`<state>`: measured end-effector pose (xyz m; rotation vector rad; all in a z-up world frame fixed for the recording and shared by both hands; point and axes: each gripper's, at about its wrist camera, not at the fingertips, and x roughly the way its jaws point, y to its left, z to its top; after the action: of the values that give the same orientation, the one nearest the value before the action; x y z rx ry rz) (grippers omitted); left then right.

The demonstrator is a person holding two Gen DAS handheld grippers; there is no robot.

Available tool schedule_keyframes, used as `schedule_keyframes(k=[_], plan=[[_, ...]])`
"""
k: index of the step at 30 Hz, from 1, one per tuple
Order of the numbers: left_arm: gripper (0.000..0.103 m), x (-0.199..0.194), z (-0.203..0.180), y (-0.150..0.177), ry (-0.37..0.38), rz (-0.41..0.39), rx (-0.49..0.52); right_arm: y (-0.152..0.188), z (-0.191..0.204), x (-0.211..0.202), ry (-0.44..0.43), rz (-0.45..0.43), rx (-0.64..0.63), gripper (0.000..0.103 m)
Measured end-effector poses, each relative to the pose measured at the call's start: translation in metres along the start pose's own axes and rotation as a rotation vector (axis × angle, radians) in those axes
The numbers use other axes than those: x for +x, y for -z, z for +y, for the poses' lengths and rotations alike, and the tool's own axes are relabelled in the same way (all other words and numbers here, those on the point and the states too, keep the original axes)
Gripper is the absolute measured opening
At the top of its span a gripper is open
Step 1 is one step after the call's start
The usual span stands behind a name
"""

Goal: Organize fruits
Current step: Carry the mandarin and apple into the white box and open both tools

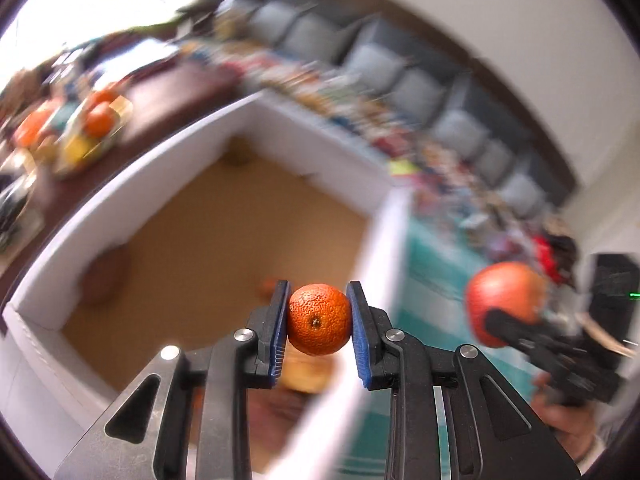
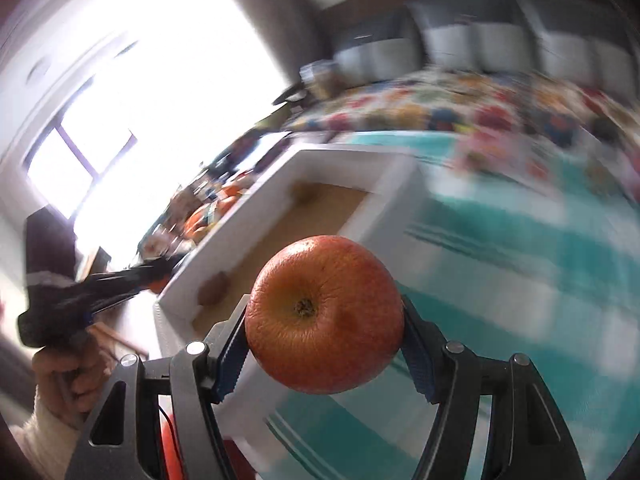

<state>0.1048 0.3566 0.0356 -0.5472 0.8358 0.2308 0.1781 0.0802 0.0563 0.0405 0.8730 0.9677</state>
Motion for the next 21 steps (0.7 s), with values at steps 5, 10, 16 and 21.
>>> schedule_keyframes(k=[5,10,16,21], plan=[[0.028,0.087,0.046,0.000,-0.156,0.185,-0.075,-0.031,0.051,0.123,0.132,0.242,-0.220,0.067],[0.035,0.118,0.052,0.010,-0.227,0.253,-0.057,-0.030,0.036,0.189,0.325,0.379,-0.294,0.068],[0.066,0.079,0.027,0.019,-0.240,0.137,0.048,-0.061,0.014,0.167,0.359,0.264,-0.243,0.099],[0.099,-0.006,-0.009,0.033,-0.343,-0.128,0.212,-0.077,0.039,0.085,0.350,0.098,-0.232,0.103]])
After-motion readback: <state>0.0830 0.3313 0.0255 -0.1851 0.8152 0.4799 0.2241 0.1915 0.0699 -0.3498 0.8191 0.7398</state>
